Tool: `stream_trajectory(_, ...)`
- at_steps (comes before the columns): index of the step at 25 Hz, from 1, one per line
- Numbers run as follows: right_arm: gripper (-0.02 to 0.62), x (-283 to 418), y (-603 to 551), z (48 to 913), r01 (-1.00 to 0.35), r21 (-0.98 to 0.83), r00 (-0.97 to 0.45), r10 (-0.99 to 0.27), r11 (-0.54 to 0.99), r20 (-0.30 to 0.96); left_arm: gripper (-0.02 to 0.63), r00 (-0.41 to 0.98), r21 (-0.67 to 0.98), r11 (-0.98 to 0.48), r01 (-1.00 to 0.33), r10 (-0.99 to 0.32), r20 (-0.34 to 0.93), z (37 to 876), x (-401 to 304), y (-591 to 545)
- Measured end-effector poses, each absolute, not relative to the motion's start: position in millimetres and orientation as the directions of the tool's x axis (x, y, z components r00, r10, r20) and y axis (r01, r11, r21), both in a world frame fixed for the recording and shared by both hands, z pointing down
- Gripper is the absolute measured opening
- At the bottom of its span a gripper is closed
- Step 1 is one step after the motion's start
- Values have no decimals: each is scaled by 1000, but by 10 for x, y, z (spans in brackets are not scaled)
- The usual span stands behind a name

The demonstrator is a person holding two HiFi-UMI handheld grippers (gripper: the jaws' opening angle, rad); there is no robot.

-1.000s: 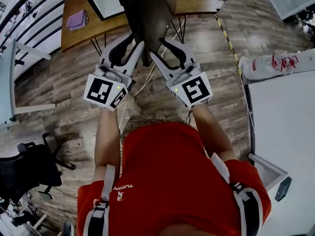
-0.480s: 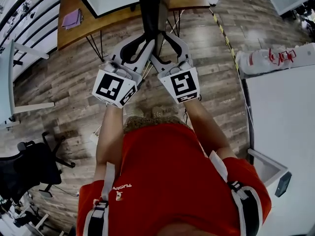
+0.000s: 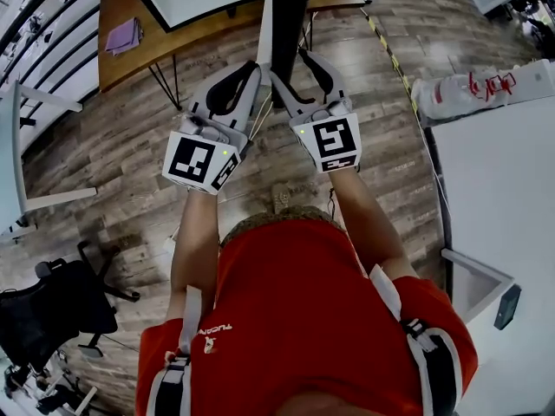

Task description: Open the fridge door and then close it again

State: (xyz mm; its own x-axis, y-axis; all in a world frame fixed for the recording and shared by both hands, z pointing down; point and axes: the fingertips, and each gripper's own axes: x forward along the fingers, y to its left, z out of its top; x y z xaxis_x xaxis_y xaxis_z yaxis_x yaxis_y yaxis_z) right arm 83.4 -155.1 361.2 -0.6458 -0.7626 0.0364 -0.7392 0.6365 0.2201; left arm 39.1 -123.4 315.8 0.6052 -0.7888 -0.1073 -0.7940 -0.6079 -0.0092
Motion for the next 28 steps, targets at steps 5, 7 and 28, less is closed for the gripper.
stream_trajectory(5,209,1012,-1516,3623,-771,186,-616,-788,609,27,9,584,4,-590,-807,-800,-141,3123,99,-1041)
stream_trajectory(7,199,1140,-1513,3629,-784,168,-603,-797,598,24,9,581,6,-588,-809,-800,-147,3111,32,-950)
stream_trajectory(28,144,2436,-1557,3641,-820,177,-547,-836,544,38,9,434,-31,-434,-900,-889,-148,3027,59,-400)
